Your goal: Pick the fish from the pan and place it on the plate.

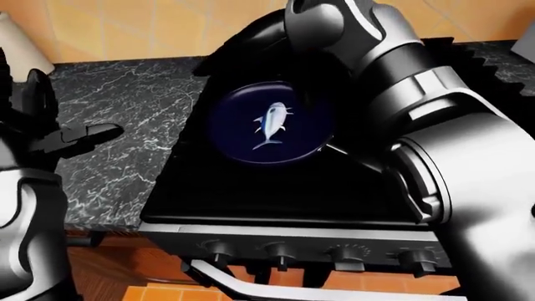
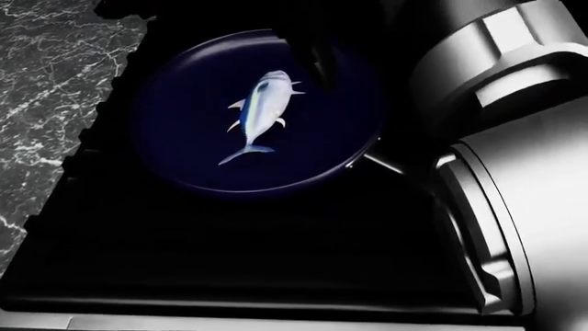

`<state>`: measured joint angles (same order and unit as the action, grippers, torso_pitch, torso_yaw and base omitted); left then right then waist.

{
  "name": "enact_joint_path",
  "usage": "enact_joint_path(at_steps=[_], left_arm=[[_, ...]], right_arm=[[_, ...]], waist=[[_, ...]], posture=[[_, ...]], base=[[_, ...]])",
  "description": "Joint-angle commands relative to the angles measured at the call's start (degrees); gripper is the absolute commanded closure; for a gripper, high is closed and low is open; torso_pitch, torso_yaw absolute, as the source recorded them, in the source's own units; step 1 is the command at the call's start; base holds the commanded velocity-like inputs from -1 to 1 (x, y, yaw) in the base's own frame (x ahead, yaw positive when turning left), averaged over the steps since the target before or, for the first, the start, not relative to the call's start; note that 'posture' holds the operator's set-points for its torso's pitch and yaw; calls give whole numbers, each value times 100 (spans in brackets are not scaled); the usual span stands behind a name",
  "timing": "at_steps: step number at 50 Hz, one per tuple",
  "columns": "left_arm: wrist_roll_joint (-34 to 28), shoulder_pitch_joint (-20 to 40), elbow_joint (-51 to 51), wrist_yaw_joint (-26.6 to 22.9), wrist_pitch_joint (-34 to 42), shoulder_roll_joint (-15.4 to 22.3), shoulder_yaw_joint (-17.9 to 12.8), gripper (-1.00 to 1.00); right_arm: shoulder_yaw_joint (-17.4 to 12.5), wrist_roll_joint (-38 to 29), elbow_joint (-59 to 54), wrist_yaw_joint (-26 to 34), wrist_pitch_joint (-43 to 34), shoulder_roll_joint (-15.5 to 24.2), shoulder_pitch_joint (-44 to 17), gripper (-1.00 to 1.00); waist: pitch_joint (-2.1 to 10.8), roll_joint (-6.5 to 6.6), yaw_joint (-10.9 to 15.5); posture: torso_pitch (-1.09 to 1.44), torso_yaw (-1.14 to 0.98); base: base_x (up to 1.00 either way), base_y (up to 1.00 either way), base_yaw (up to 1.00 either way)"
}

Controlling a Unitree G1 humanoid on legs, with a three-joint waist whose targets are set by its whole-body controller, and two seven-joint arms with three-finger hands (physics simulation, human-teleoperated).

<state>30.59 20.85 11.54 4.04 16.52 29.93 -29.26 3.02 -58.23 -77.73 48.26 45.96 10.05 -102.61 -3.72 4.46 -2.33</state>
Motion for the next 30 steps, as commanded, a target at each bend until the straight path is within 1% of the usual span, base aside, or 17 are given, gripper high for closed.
enact_joint_path(at_steps=[1,3,5,11,18,30], left_arm=[[-51,175,139,10,-243,137,-85,-100],[-333,138,20,-25,-403,162,13,-100],[-378,143,-45,-47,-350,173,10,-100],[-224,73,70,-229,-105,99,-26,-100],[-131,108,71,-152,-50,93,-111,-100],[-42,70,20,-110,-59,82,-113,-100]], right_arm=[[-81,34,193,-113,27,29,-227,-100],[-63,-21,195,-128,92,17,-191,-100],[-48,-78,196,-137,144,0,-162,-100],[-35,-194,196,-128,273,5,-108,-100],[-15,-362,203,-212,291,38,-47,-100],[-21,-501,220,-275,317,57,121,-100]], waist=[[167,42,-8],[166,37,-5],[166,34,-5],[177,41,-9],[173,25,-14],[172,25,-12]], posture=[[0,0],[0,0],[0,0],[0,0],[0,0],[0,0]], base=[[0,0,0],[0,0,0],[0,0,0],[0,0,0],[0,0,0],[0,0,0]])
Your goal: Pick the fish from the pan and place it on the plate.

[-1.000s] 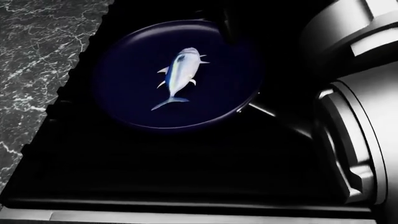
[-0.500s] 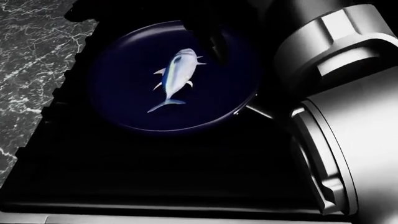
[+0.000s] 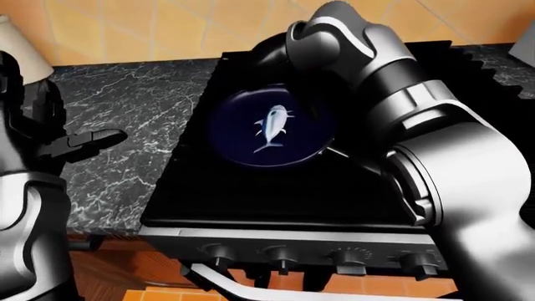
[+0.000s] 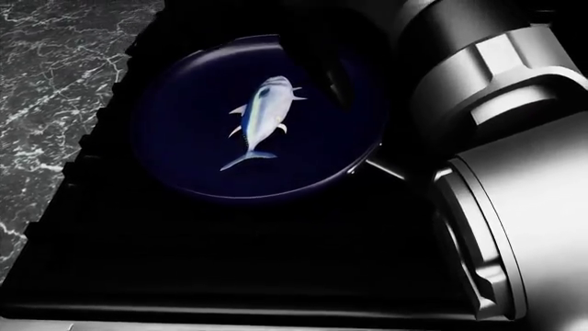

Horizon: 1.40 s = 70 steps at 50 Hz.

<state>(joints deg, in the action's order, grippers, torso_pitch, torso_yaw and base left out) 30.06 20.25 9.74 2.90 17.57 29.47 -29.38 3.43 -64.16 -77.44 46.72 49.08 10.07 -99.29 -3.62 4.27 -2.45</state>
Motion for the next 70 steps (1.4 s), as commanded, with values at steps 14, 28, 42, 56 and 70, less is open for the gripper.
enact_joint_path(at_steps=[14,28,42,56,70], left_arm=[[109,97,235,7,-133,112,-105,-100],[173,64,262,2,-146,120,-127,-100],[191,36,277,-13,-184,114,-141,-100],[203,-11,268,-44,-229,90,-156,-100],[238,-21,267,-45,-246,82,-170,-100]], right_arm=[[0,-106,187,-93,94,126,-32,-100],[36,-438,155,-274,232,164,55,-100],[42,-593,132,-510,189,105,185,-100],[37,-686,129,-605,242,65,239,-92],[41,-736,127,-684,248,46,334,-65]], waist=[[167,34,7],[175,33,20],[184,24,27],[186,18,32],[192,11,34]], posture=[[0,0],[0,0],[0,0],[0,0],[0,0]], base=[[0,0,0],[0,0,0],[0,0,0],[0,0,0],[0,0,0]])
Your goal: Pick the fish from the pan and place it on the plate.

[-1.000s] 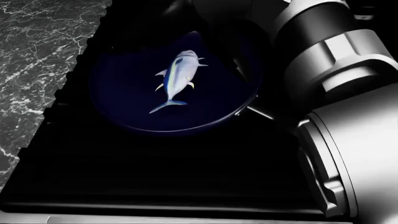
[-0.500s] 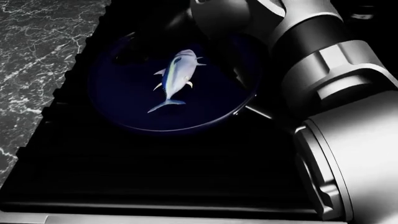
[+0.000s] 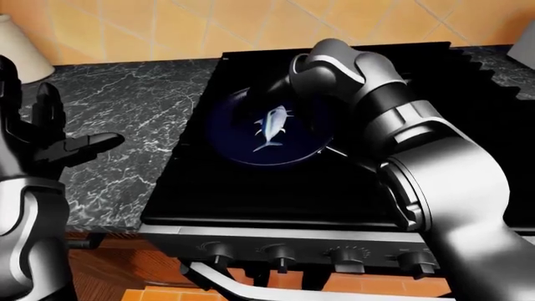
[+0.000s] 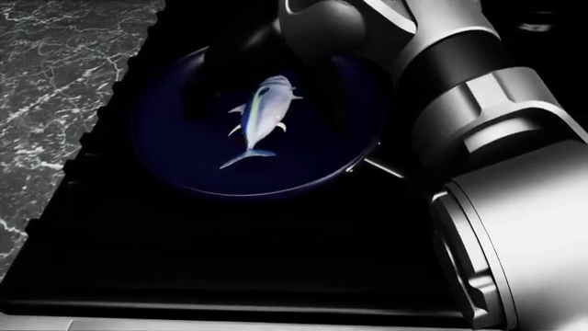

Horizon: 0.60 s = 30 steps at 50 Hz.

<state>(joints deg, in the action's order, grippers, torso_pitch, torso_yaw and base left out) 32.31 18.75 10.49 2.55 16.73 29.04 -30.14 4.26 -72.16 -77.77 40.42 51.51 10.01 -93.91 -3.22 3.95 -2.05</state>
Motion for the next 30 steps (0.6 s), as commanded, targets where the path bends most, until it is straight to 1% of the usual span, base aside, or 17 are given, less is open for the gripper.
enact_joint_path(at_steps=[1,6,8,12,13,14,15,17,20,23,24,26,30], left_arm=[[9,125,196,-10,-169,119,-86,-100],[65,112,224,-8,-151,112,-103,-100],[60,94,238,-11,-167,102,-96,-100],[84,91,264,-5,-155,96,-98,-100],[88,93,263,-5,-155,97,-100,-100],[88,90,265,-7,-160,94,-99,-100],[84,86,267,-9,-167,92,-96,-100],[75,80,267,-14,-178,87,-90,-100],[87,73,286,-11,-169,87,-101,-100],[114,81,364,10,-120,111,-115,-100],[113,78,365,8,-122,109,-116,-100],[101,62,354,-5,-144,96,-116,-100],[99,62,354,-7,-149,88,-113,-100]], right_arm=[[-40,59,160,-63,8,54,-198,-65],[-41,43,160,-109,33,70,-190,-65],[-15,-7,157,-207,65,98,-177,-53],[3,-68,155,-310,101,122,-136,-41],[2,-78,153,-322,104,127,-132,-36],[9,-99,153,-348,111,137,-123,-16],[10,-111,151,-362,114,140,-120,-3],[6,-127,150,-381,117,142,-118,4],[0,-149,148,-423,126,144,-110,25],[8,-198,144,-481,164,158,-108,40],[6,-207,142,-493,167,161,-112,42],[6,-232,140,-539,174,174,-102,57],[13,-281,133,-612,196,192,-60,62]], waist=[[153,42,-5],[155,44,1],[154,44,1],[154,40,7],[154,39,9],[156,39,11],[157,38,13],[161,38,19],[160,39,30],[166,36,37],[169,34,38],[170,30,45],[173,27,61]], posture=[[0,0],[0,0],[0,0],[0,0],[0,0],[0,0],[0,0],[0,0],[0,0],[0,0],[0,0],[0,0],[0,0]], base=[[0,0,0],[0,0,0],[0,0,0],[0,0,0],[0,0,0],[0,0,0],[0,0,0],[0,0,0],[0,0,0],[0,0,0],[0,0,0],[0,0,0],[0,0,0]])
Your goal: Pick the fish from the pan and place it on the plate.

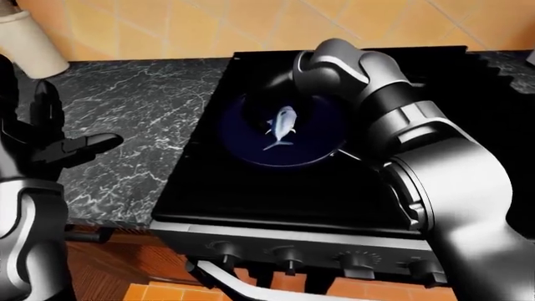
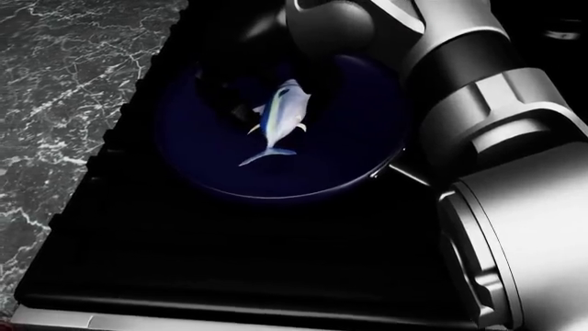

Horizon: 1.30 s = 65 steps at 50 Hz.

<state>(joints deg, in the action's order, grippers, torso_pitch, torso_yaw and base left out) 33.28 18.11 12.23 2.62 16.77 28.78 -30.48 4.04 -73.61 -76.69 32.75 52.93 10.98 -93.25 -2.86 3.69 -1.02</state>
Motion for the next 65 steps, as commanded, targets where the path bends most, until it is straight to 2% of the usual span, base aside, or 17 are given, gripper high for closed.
enact_joint_path(at_steps=[1,3,4,7,28,36,47,52,55,60,63,65], left_arm=[[0,125,178,-15,-157,111,-78,-100],[0,130,180,-11,-158,109,-77,-100],[2,133,177,-11,-157,112,-80,-100],[3,141,172,-6,-158,115,-77,-100],[1,170,164,23,-171,137,-69,-100],[2,162,186,23,-157,133,-67,-100],[-13,163,183,21,-155,128,-65,-100],[-21,190,188,34,-144,131,-42,-100],[-15,191,171,28,-147,138,-57,-100],[-34,189,152,19,-153,134,-38,-100],[-41,189,155,21,-153,129,-36,-100],[-45,188,155,19,-154,126,-35,-100]], right_arm=[[31,-142,24,144,60,97,-126,64],[18,-148,21,125,68,102,-135,76],[11,-147,20,131,75,107,-145,88],[-14,-135,17,170,89,123,-194,100],[-275,498,45,602,107,354,-801,100],[-633,1427,131,1377,-706,344,-884,100],[-536,2034,236,1711,-1054,687,-861,100],[-531,2160,248,1759,-1177,806,-880,100],[-654,2401,260,1762,-1590,735,-909,100],[-673,2696,300,1883,-1722,700,-924,100],[-502,2529,279,1386,-1509,784,-925,100],[-542,2571,259,1270,-1619,755,-957,100]], waist=[[137,52,-39],[138,51,-35],[139,50,-34],[138,45,-33],[65,65,-114],[55,54,-128],[59,32,-113],[61,31,-105],[69,31,-104],[77,43,-108],[76,45,-107],[81,44,-98]], posture=[[0,0],[0,0],[0,0],[0,0],[0,0],[0,0],[0,0],[0,0],[0,0],[0,0],[0,0],[0,0]], base=[[0,0,0],[0,0,0],[0,0,0],[0,0,0],[0,0,0],[0,0,0],[0,0,0],[0,0,0],[0,0,0],[0,0,0],[0,0,0],[0,0,0]])
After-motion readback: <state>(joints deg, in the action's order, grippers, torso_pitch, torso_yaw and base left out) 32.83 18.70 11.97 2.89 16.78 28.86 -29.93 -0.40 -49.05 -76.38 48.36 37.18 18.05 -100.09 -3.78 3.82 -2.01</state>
